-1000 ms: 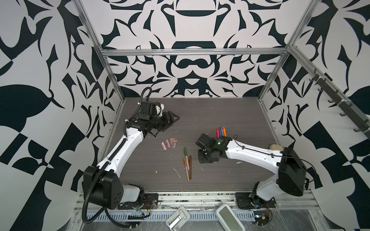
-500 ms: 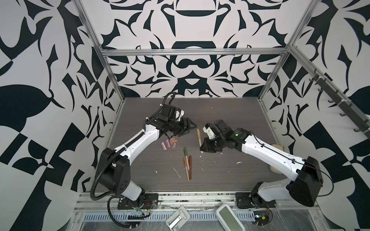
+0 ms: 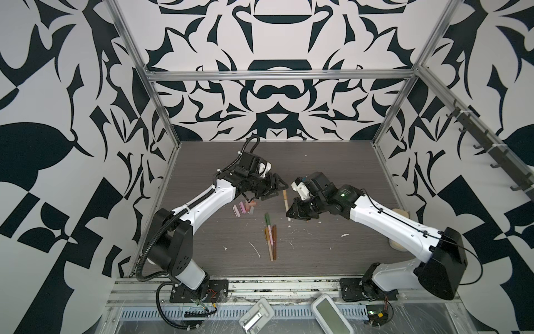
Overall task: Open the pen caps
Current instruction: 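Close the left gripper on the beige cap of the held pen, then pull the beige cap away from the pen held by the right gripper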
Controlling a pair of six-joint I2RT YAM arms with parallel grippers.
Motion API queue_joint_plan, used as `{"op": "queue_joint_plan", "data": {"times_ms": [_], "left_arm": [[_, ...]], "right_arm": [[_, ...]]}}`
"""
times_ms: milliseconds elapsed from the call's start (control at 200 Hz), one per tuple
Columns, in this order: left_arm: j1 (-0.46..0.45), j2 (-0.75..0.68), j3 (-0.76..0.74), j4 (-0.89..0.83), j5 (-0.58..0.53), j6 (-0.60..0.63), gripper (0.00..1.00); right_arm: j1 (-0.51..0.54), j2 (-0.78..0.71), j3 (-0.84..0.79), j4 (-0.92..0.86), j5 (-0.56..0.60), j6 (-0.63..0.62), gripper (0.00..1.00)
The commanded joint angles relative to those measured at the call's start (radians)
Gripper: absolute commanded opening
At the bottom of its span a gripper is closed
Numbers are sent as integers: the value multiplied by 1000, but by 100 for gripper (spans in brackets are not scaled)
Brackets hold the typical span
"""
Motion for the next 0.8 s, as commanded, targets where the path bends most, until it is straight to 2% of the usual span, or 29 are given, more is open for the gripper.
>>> {"op": "queue_joint_plan", "data": {"times_ms": [0, 70, 150, 270, 335, 430, 480, 795], "left_arm": [[-4, 23, 42, -56, 3, 23, 65], [-4, 38, 51, -80, 3, 37, 63], [-6, 53, 64, -87, 28, 47, 53], [-12, 78, 82, -91, 83, 61, 16], [-17, 82, 92, -102, 91, 75, 0], [-19, 77, 97, -103, 95, 80, 0], [-19, 78, 99, -102, 99, 80, 0], [-19, 84, 127, -113, 99, 74, 0]], "right_arm": [[-2, -8, 47, 38, -19, 5, 0], [-2, -5, 49, 42, -16, 5, 0], [-2, 1, 56, 38, -13, 0, 0], [-2, 8, 65, 32, -8, -9, 0], [-3, 9, 72, 25, 8, -13, 1], [-2, 18, 89, 5, 32, -21, 21], [-3, 25, 99, -11, 46, -26, 26], [-26, 66, 110, -26, 81, -24, 26]]}}
